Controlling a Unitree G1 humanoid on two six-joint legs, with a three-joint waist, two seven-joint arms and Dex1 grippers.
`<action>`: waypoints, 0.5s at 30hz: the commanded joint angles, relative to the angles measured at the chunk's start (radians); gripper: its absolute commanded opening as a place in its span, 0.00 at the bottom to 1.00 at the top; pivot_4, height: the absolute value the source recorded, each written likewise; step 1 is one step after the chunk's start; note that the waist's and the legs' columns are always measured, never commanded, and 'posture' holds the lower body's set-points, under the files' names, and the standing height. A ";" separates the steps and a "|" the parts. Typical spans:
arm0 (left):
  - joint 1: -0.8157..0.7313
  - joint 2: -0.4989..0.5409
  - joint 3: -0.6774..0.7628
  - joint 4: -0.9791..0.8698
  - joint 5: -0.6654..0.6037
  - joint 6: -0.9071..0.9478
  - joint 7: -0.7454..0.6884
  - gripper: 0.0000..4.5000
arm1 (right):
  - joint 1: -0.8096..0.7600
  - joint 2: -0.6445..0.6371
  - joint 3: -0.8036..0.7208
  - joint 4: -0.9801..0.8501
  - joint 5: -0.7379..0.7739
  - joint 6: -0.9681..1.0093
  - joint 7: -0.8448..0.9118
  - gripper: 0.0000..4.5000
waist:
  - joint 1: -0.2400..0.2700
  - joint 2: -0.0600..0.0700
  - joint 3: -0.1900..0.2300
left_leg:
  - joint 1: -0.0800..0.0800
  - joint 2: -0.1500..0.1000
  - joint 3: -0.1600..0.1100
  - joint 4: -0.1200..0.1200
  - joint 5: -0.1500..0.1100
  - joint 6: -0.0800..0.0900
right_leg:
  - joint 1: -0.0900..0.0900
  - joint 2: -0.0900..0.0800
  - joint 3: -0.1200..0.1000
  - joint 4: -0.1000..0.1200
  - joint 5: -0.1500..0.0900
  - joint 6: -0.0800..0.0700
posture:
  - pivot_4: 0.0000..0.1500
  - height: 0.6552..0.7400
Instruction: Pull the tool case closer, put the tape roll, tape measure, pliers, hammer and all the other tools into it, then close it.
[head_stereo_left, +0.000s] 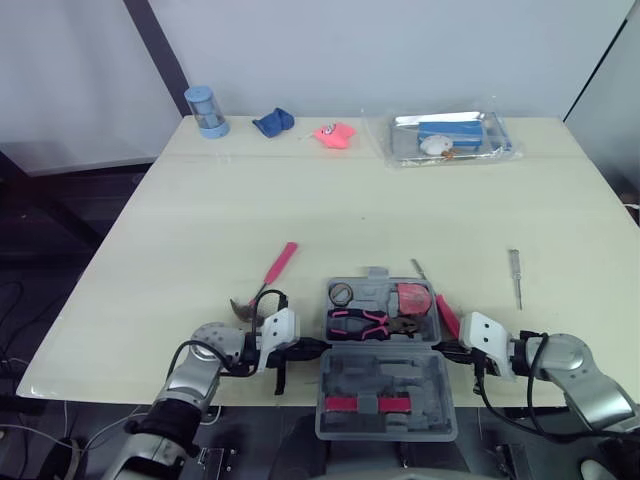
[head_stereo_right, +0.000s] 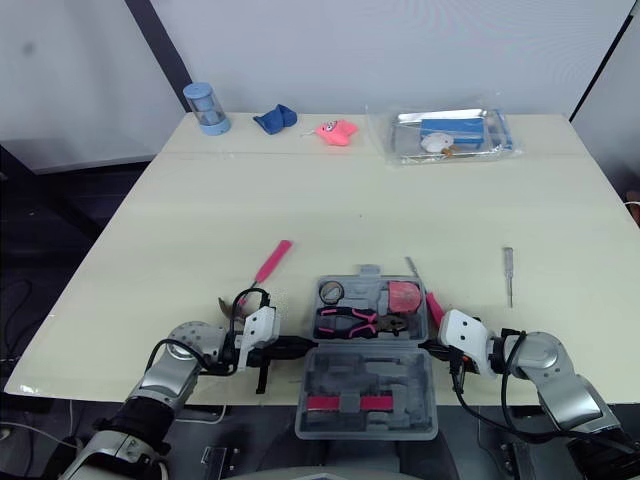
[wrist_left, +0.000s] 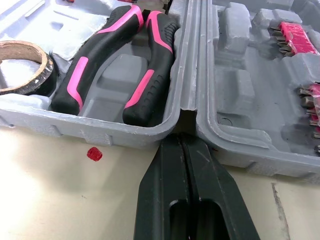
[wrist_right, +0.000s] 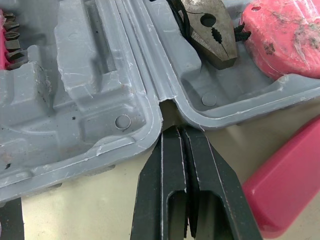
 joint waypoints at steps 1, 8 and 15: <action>-0.016 -0.015 0.005 -0.012 -0.002 0.006 0.036 0.00 | -0.022 0.021 0.011 -0.034 0.023 -0.010 0.008 0.01 | 0.000 0.000 0.000 | 0.000 0.000 0.000 0.000 0.000 0.000 | 0.000 0.000 0.000 0.000 0.000 0.000 | 1.00 1.00; -0.035 -0.010 0.020 -0.011 0.003 0.022 0.071 0.00 | -0.054 0.039 0.010 -0.005 0.013 -0.007 -0.006 0.01 | 0.000 0.000 0.000 | 0.000 0.000 0.000 0.000 0.000 0.000 | 0.000 0.000 0.000 0.000 0.000 0.000 | 1.00 1.00; -0.064 -0.020 0.024 -0.012 0.008 0.051 0.105 0.00 | -0.087 0.058 0.007 0.029 -0.002 -0.008 -0.026 0.01 | -0.001 0.000 0.000 | -0.001 0.000 -0.001 0.000 0.000 0.000 | 0.000 0.000 0.000 0.000 0.000 0.000 | 1.00 1.00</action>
